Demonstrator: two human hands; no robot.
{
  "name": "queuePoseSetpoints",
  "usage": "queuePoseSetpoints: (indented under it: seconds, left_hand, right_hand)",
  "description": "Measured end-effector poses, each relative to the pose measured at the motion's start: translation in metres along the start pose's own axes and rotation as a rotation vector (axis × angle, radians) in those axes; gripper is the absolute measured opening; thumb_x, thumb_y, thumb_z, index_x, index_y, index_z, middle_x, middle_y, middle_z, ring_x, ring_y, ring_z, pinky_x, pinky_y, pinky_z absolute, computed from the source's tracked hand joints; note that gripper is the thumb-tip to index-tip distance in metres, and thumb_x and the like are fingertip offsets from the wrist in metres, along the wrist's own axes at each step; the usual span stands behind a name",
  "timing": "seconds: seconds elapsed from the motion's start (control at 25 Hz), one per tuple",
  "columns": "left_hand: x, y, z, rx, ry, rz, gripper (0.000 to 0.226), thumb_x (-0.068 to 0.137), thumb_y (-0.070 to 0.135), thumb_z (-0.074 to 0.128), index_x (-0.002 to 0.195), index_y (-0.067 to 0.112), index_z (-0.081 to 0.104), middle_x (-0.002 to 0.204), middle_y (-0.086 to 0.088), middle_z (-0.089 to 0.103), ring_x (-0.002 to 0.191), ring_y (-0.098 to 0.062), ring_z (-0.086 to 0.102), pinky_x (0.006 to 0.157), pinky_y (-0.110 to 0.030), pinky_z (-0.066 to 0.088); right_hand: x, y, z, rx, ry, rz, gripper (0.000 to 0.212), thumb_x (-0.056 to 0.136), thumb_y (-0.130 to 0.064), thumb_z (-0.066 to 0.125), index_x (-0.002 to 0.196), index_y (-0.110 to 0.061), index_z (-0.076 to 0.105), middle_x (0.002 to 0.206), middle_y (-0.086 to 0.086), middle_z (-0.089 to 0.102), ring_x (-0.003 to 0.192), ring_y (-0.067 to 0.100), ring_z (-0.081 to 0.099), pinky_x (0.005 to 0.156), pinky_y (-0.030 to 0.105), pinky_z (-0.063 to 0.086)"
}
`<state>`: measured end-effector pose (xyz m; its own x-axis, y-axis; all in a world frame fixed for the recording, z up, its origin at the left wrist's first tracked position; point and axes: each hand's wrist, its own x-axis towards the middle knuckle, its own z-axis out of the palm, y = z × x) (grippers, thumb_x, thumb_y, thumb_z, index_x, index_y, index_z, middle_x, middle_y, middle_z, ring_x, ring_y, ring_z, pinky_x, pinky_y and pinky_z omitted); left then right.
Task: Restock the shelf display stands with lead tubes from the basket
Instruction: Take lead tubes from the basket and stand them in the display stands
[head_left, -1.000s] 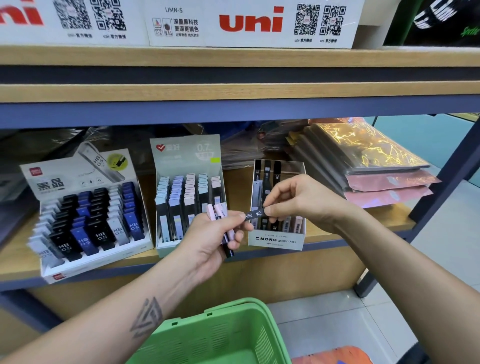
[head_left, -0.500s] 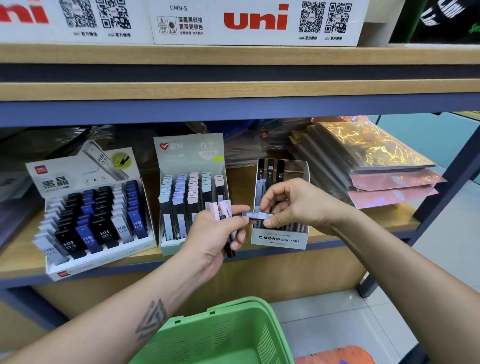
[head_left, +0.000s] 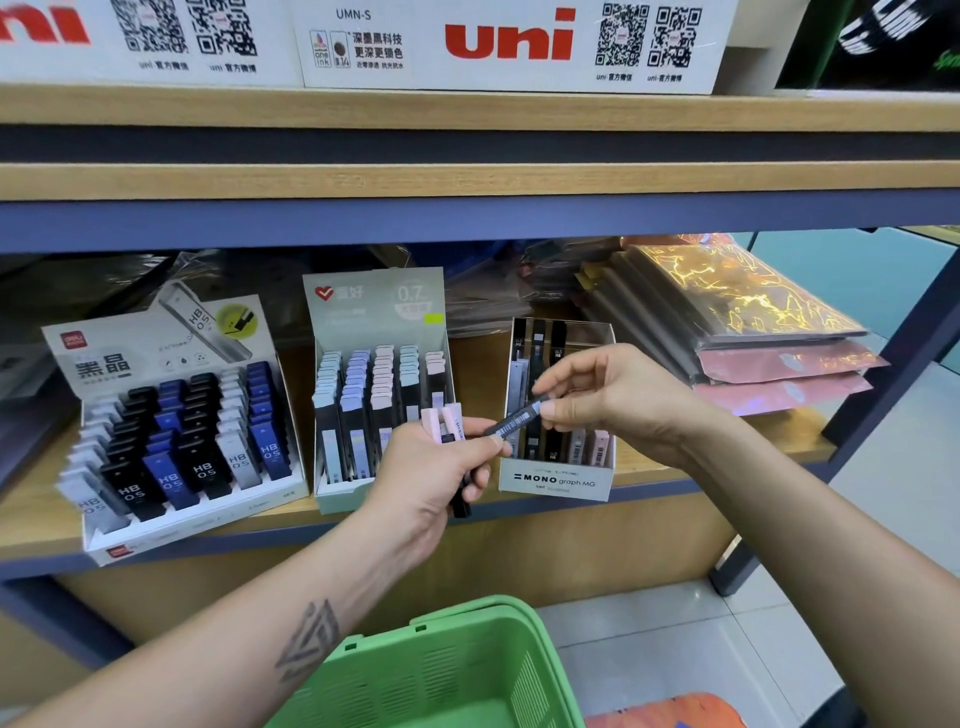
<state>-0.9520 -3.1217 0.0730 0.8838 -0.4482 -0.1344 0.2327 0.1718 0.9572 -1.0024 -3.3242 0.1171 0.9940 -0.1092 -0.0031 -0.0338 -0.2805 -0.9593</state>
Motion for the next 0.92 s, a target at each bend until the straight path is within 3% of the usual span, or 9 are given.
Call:
queuePoseSetpoints:
  seconds: [0.2, 0.32, 0.4, 0.56, 0.68, 0.76, 0.92]
  left_hand:
    - [0.002, -0.004, 0.009, -0.003, -0.021, 0.008, 0.012, 0.087, -0.009, 0.067, 0.1, -0.009, 0.066, 0.08, -0.022, 0.07, 0.046, -0.012, 0.046, 0.039, -0.018, 0.032]
    - [0.004, -0.007, 0.014, 0.016, -0.033, 0.02, 0.013, 0.088, -0.006, 0.068, 0.101, -0.009, 0.066, 0.075, -0.019, 0.067, 0.047, -0.013, 0.046, 0.038, -0.019, 0.032]
    - [0.005, -0.008, 0.016, 0.031, -0.043, 0.029, 0.011, 0.09, -0.003, 0.069, 0.099, -0.008, 0.067, 0.073, -0.017, 0.064, 0.047, -0.012, 0.047, 0.038, -0.019, 0.033]
    - [0.007, -0.009, 0.021, 0.016, -0.056, 0.024, 0.01, 0.091, -0.001, 0.067, 0.1, -0.007, 0.067, 0.07, -0.015, 0.062, 0.047, -0.012, 0.047, 0.038, -0.019, 0.033]
    - [0.009, -0.01, 0.024, -0.012, -0.042, 0.002, 0.01, 0.091, -0.002, 0.067, 0.1, -0.006, 0.066, 0.071, -0.015, 0.064, 0.047, -0.012, 0.047, 0.038, -0.019, 0.033]
    - [0.011, -0.01, 0.023, -0.047, -0.02, -0.012, 0.009, 0.091, -0.004, 0.065, 0.1, -0.007, 0.065, 0.073, -0.016, 0.065, 0.047, -0.011, 0.047, 0.039, -0.019, 0.032]
    - [0.014, -0.009, 0.023, -0.094, 0.005, -0.039, 0.011, 0.091, -0.005, 0.064, 0.102, -0.008, 0.063, 0.075, -0.018, 0.067, 0.046, -0.01, 0.047, 0.039, -0.018, 0.032]
  right_hand:
    - [0.0, 0.003, -0.004, 0.035, 0.012, 0.002, 0.021, 0.082, 0.007, 0.076, 0.102, -0.001, 0.074, 0.087, 0.017, 0.072, 0.081, 0.026, 0.074, 0.072, 0.028, 0.059]
    - [-0.005, 0.002, -0.009, -0.284, -0.07, -0.001, 0.013, 0.081, -0.005, 0.083, 0.092, -0.008, 0.077, 0.083, 0.011, 0.076, 0.075, 0.017, 0.071, 0.07, 0.028, 0.058]
    - [-0.007, 0.003, -0.009, -0.353, -0.143, 0.02, 0.014, 0.08, -0.008, 0.084, 0.091, -0.01, 0.076, 0.084, 0.008, 0.076, 0.074, 0.013, 0.069, 0.07, 0.026, 0.056]
    - [-0.01, 0.004, -0.014, -0.306, -0.224, 0.076, 0.022, 0.081, -0.002, 0.081, 0.101, -0.008, 0.073, 0.094, 0.016, 0.075, 0.08, 0.019, 0.07, 0.079, 0.034, 0.058]
    - [-0.01, 0.004, -0.019, -0.256, -0.273, 0.102, 0.033, 0.079, 0.007, 0.079, 0.107, -0.008, 0.073, 0.098, 0.016, 0.075, 0.083, 0.018, 0.07, 0.08, 0.029, 0.058]
    - [-0.01, 0.005, -0.022, -0.206, -0.228, 0.099, 0.036, 0.077, 0.011, 0.079, 0.107, -0.009, 0.073, 0.099, 0.014, 0.075, 0.085, 0.023, 0.07, 0.081, 0.032, 0.059]
    - [-0.009, 0.004, -0.029, -0.074, -0.083, 0.087, 0.038, 0.073, 0.013, 0.079, 0.106, -0.006, 0.074, 0.102, 0.02, 0.074, 0.095, 0.044, 0.069, 0.092, 0.05, 0.058]
